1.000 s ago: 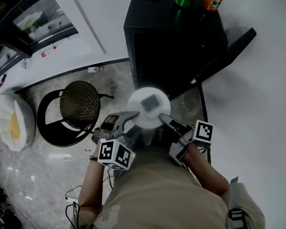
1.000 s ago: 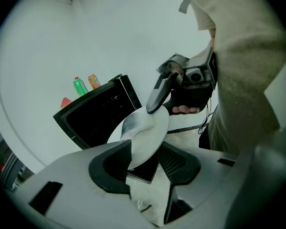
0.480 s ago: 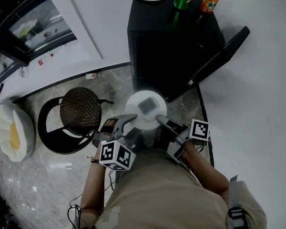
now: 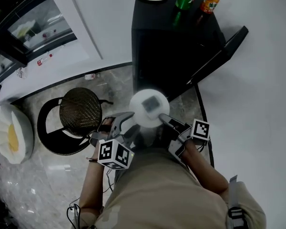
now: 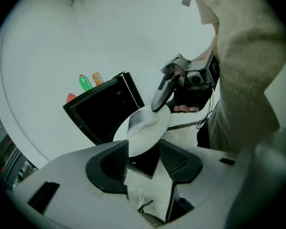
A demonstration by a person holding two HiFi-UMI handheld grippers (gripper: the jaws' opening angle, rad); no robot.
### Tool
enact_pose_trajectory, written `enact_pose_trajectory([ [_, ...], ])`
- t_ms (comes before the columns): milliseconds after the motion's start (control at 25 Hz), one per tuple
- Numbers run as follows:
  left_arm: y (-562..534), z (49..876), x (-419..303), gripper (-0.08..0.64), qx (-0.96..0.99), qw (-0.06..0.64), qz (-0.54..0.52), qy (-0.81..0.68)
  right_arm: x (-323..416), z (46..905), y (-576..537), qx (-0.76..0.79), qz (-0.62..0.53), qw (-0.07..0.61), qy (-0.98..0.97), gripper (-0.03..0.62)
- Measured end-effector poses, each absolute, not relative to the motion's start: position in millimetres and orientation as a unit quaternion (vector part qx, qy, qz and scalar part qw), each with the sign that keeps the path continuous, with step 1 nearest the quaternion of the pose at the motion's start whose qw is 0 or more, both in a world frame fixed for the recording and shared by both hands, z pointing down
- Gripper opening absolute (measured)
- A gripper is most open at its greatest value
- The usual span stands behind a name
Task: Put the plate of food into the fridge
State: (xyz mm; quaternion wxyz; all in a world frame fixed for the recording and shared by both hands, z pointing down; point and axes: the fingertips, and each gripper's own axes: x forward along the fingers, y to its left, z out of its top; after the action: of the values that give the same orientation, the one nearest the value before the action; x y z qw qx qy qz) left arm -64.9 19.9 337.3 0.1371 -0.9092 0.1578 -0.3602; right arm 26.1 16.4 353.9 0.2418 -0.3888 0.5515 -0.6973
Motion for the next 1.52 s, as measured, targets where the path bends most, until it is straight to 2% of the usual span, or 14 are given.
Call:
enact_pose_trajectory([
  [280,15,335,-77,0.187,-0.923,0.1,-0.329,0.174,34,359,20,-0.395,-0.688,0.255,0.552,0.035],
  [800,11,331,-72,0.187,-0.956,-0.063,-0.217,0.184,56,370,40,-0.416,-0.675,0.277,0.543,0.035],
  [1280,13,340,-28,0.187,-0.947,-0.062,-0.257,0.182,100,393,41,-0.411,-0.675,0.282,0.544,0.035],
  [1520,10,353,-11,0.187,-0.936,-0.077,-0.279,0.199,121,410,32,-0.406,-0.673,0.259,0.562,0.035],
])
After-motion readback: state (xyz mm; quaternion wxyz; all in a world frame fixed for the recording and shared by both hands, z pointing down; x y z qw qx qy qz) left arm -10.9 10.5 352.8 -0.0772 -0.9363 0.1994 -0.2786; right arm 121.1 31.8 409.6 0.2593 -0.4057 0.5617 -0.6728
